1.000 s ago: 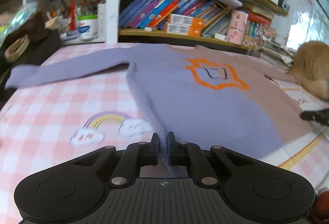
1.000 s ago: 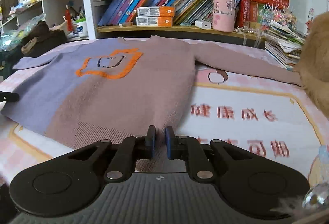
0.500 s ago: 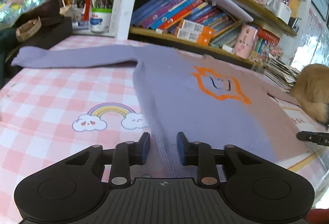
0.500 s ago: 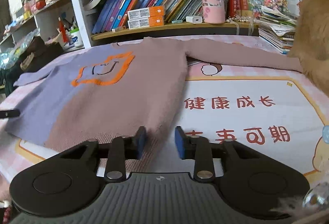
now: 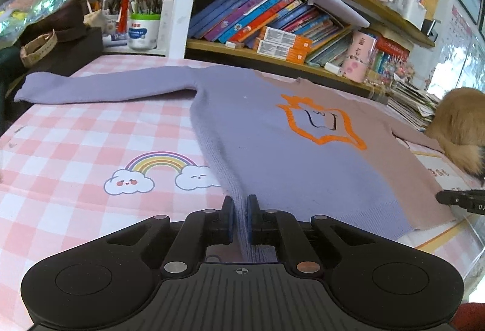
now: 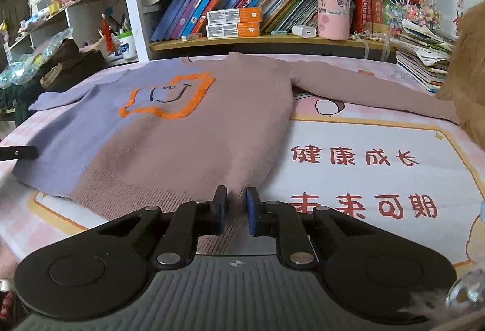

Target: Fold clothes

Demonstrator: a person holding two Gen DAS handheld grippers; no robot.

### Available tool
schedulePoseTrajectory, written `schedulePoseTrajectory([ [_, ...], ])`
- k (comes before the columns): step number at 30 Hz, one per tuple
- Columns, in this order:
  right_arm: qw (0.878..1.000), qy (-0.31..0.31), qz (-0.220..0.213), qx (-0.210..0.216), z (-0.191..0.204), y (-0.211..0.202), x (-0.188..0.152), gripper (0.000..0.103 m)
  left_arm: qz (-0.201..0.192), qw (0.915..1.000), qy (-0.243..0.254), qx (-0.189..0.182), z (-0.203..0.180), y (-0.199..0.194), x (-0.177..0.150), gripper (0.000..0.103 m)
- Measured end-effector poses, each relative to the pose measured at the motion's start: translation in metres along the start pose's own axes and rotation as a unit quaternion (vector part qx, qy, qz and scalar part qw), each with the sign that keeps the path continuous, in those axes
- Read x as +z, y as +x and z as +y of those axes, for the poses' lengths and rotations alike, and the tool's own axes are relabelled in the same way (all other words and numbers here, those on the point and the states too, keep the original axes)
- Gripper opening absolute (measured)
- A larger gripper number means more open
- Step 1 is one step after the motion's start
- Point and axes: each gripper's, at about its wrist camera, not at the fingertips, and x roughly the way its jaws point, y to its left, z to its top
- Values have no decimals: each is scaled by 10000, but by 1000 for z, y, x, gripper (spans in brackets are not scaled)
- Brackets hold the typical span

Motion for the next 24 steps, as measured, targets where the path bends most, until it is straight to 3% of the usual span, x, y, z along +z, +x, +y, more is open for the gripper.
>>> schedulePoseTrajectory([
  [24,9999,75,-134,33,-1,0,-4,16,-36,9999,-70,-85,6,0,-2,7],
])
